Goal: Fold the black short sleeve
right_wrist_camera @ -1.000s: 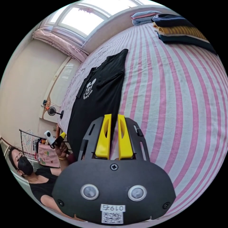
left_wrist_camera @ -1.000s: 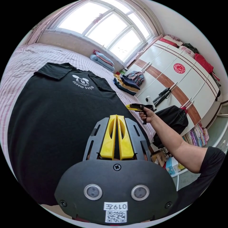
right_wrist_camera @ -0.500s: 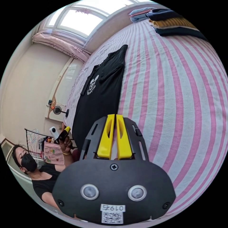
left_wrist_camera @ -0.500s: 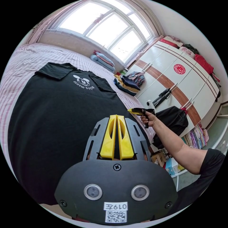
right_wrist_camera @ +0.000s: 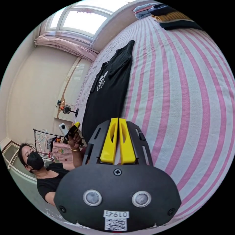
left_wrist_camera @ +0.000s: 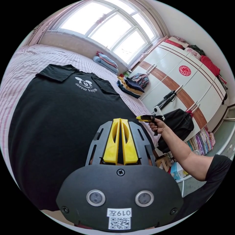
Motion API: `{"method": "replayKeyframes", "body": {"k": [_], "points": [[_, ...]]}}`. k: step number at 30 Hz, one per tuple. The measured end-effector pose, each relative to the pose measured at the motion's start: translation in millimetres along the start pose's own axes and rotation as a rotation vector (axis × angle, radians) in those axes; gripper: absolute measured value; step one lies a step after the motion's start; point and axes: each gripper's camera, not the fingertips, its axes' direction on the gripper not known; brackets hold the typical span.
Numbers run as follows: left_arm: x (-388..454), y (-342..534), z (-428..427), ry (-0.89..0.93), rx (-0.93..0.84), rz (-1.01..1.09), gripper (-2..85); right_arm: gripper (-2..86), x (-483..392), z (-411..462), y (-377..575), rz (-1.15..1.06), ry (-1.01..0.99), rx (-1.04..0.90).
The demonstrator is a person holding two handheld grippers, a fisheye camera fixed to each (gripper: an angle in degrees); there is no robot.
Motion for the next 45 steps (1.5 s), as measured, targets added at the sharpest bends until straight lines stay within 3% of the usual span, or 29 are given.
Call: {"method": "replayKeyframes", "body": {"k": [9,18,25,30,34,37,41,45], "points": [[5.6,-3.7,-20.6,-0.036,-0.024,0.010,1.0,6.0,-2.5,-5.4,42.2,-0.013,-0.026,0.019],[3.8,-4.7,-53.2,-0.041,0.005,-0.032,1.0,1.1,-9.2,-3.5,106.7,-0.007,-0.022,-0.008],[16.8,-1.1,-100.9,-0.089,-0.018,0.072,1.3,5.2,-13.0,-3.7,150.0,-0.038,-0.058,0.044],[6.5,5.9,-172.7,-0.290,-0.031,0.033,2.5,4.6,-25.5,-4.4,192.4,-0.085,0.018,0.079],[-42.2,27.5,-238.4,-0.458,-0.088,-0.153,5.3,3.1,-33.0,-2.8,217.9,-0.113,0.083,0.095],[-74.1,39.6,-280.9,-0.385,-0.029,-0.265,6.7,3.0,-27.9,-1.3,230.2,-0.102,0.033,0.105],[-116.8,43.8,-287.6,-0.162,-0.087,-0.359,8.7,2.4,-20.4,0.4,242.7,-0.083,-0.023,0.122],[-129.4,44.6,-292.4,-0.134,-0.082,-0.367,8.6,1.9,-14.1,2.1,252.7,-0.064,-0.069,0.142]]}}
